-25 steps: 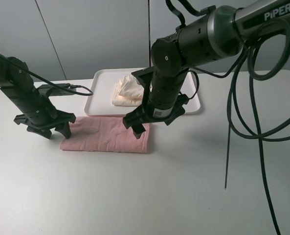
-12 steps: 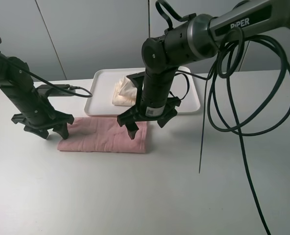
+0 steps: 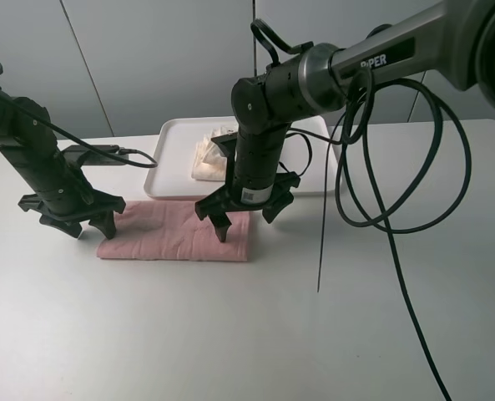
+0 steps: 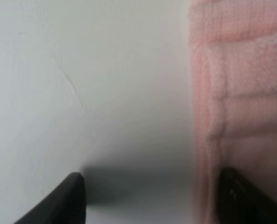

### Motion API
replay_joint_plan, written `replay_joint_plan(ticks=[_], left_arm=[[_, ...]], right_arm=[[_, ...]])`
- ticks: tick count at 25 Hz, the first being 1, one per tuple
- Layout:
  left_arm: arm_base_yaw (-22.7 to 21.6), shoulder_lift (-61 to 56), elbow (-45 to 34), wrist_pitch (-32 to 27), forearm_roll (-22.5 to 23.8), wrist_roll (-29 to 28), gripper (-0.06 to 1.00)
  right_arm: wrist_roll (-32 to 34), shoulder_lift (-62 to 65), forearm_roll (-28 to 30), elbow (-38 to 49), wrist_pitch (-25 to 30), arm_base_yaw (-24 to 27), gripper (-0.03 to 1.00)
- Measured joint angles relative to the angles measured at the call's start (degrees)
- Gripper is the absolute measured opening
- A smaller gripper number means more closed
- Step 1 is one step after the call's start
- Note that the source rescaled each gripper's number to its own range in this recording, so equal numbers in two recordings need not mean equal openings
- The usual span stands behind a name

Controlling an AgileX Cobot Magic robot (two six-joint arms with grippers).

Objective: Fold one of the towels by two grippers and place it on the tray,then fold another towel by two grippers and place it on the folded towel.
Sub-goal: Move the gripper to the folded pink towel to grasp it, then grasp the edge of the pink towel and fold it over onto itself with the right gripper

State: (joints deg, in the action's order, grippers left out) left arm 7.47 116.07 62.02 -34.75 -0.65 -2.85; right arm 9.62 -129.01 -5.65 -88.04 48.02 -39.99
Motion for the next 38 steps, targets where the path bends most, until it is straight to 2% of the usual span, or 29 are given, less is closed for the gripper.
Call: replay_joint_plan(ticks=[7,10,18,23,38], left_arm=[[0.00,0.00,0.00,-0.14,0.11,0.00,0.80],[0.00,0.00,0.00,-0.27,0.21,0.00,0.80],[0.00,0.00,0.00,-0.41,0.65,0.00,0.80],[0.00,0.00,0.00,-0.41,0.65,0.00,0.80],[0.00,0.00,0.00,-0.41,0.65,0.00,0.80]], right_arm=[[0.12,-1.48,-1.60,-0.18,0.00,0.00,0.82],[0.24,-1.73,-1.60,-0.23,0.00,0.00,0.75],[0.40,-2.95,-4.69,-1.00,-0.11,-0.11,0.40],[-0.87,-3.20,-6.52,-1.13,-0.56,-0.48,0.05],[-6.10,1.30,-7.52,-0.64,0.49,-0.48,0.05]])
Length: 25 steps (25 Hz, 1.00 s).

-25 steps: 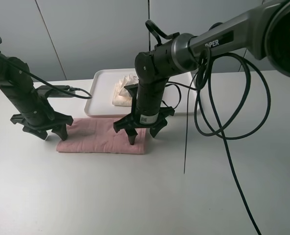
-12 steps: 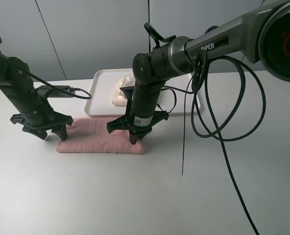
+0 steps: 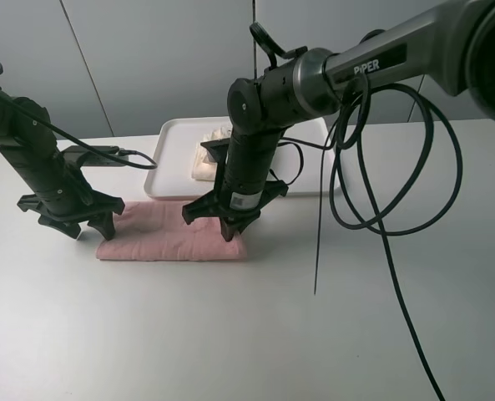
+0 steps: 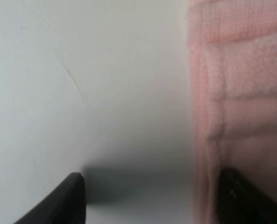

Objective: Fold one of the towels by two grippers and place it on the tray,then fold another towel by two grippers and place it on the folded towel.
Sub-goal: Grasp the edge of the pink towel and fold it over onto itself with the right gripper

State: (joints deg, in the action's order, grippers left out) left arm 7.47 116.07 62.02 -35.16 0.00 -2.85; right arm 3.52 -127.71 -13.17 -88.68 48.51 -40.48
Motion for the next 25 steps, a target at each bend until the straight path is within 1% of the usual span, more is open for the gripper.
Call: replay_joint_plan(ticks=[3,6,11,15,17,25], left_arm=[[0.00,0.00,0.00,0.00,0.00,0.00,0.80],[0.00,0.00,0.00,0.00,0.00,0.00,0.80],[0.00,0.00,0.00,-0.14,0.00,0.00,0.80],[0.00,0.00,0.00,-0.14,0.00,0.00,0.80],[0.00,0.00,0.00,-0.18,0.00,0.00,0.80],[0.00,0.00,0.00,-0.44,0.00,-0.20,0.80]], right_arm=[[-1.97,2.26,-1.65,0.00,0.49,0.00,0.05],[-4.08,3.51,-4.92,0.00,0.75,0.00,0.05],[-7.68,3.89,-12.13,0.00,0.87,0.00,0.05],[-9.52,2.71,-19.46,0.00,-2.26,0.00,0.05],[-11.47,1.85,-23.59,0.00,-3.93,0.00,0.05],[-24.02,-3.10,-43.58,0.00,-6.67,0.00,0.05]])
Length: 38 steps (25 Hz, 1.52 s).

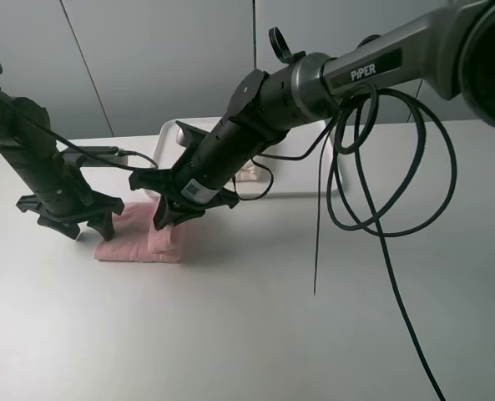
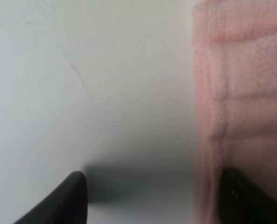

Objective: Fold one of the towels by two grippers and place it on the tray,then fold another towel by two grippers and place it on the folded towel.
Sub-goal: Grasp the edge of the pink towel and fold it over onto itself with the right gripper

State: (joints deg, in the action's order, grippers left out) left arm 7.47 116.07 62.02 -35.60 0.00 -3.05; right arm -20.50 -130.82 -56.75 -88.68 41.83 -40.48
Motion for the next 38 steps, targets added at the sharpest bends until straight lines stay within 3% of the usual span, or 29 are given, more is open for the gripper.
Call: replay_joint_plan(ticks=[5,10,17,26,38], left_arm=[[0.00,0.00,0.00,0.01,0.00,-0.11,0.80],[0.00,0.00,0.00,0.01,0.00,-0.24,0.80],[0.00,0.00,0.00,0.01,-0.46,-0.24,0.80],[0.00,0.00,0.00,0.01,-0.78,-0.04,0.80],[0.00,-0.11,1.32,-2.24,-1.49,1.04,0.80]], right_arm=[[-8.52,-2.13,-11.02,0.09,-0.98,0.00,0.05],[-11.71,-3.39,-17.34,0.09,-2.11,0.00,0.05],[-13.11,-4.85,-19.58,0.09,-2.32,0.00,0.05],[-16.66,-6.62,-26.50,0.09,-2.62,-0.20,0.05],[-17.50,-7.75,-27.83,0.09,-3.47,-0.83,0.05]])
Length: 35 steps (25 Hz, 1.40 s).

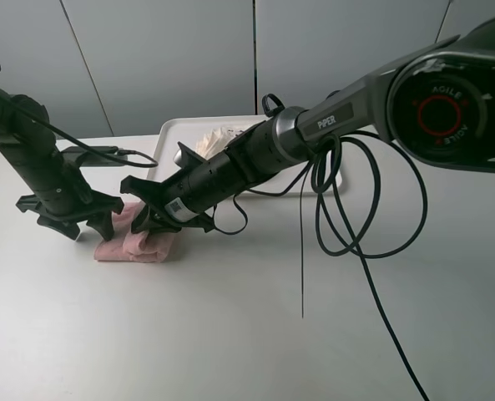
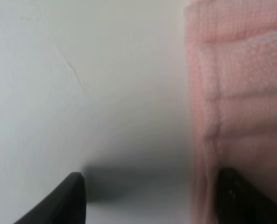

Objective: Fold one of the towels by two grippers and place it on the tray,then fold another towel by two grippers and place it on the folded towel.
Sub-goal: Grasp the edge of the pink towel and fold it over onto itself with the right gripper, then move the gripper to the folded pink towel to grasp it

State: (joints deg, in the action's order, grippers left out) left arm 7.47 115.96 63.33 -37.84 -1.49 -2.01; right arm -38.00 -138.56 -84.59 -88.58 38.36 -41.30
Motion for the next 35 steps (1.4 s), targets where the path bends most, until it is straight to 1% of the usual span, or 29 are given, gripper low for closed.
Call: replay_joint_plan(ticks=[7,12,15,16,17,22,24,27,31,35], left_arm=[[0.00,-1.88,6.99,-7.34,0.13,1.48,0.80],[0.00,-2.02,13.20,-13.81,1.49,2.01,0.80],[0.00,-2.02,15.79,-15.71,1.49,2.01,0.80],[0.00,-2.02,16.56,-16.29,1.49,2.32,0.80],[0.00,-2.02,17.17,-16.68,1.49,2.44,0.80],[0.00,-2.02,18.89,-17.25,1.49,3.30,0.80],[0.00,-2.02,19.10,-17.25,1.80,3.70,0.80],[0.00,-2.02,19.10,-17.25,1.93,3.82,0.80],[0.00,-2.02,19.10,-17.25,2.70,3.97,0.80],[0.00,-2.02,19.10,-17.35,2.86,4.10,0.80]], right_arm=[[-0.07,0.00,-0.10,0.00,-0.14,0.00,0.05],[-0.07,0.00,-0.10,0.00,-0.14,0.00,0.05],[-0.07,0.00,-1.49,0.00,-0.21,0.00,0.06],[-0.07,0.00,-2.48,0.00,-0.21,0.00,0.09],[-0.13,-0.09,-3.77,0.00,-0.05,0.00,0.14],[-3.75,-0.09,-8.59,0.00,3.63,0.00,0.48],[-5.38,-0.09,-9.12,0.00,5.32,0.00,0.55],[-6.34,-0.09,-9.12,0.00,6.48,0.00,0.59],[-6.45,-0.09,-8.51,0.00,9.21,1.00,0.60],[-6.01,0.95,-5.36,0.00,10.27,3.72,0.60]])
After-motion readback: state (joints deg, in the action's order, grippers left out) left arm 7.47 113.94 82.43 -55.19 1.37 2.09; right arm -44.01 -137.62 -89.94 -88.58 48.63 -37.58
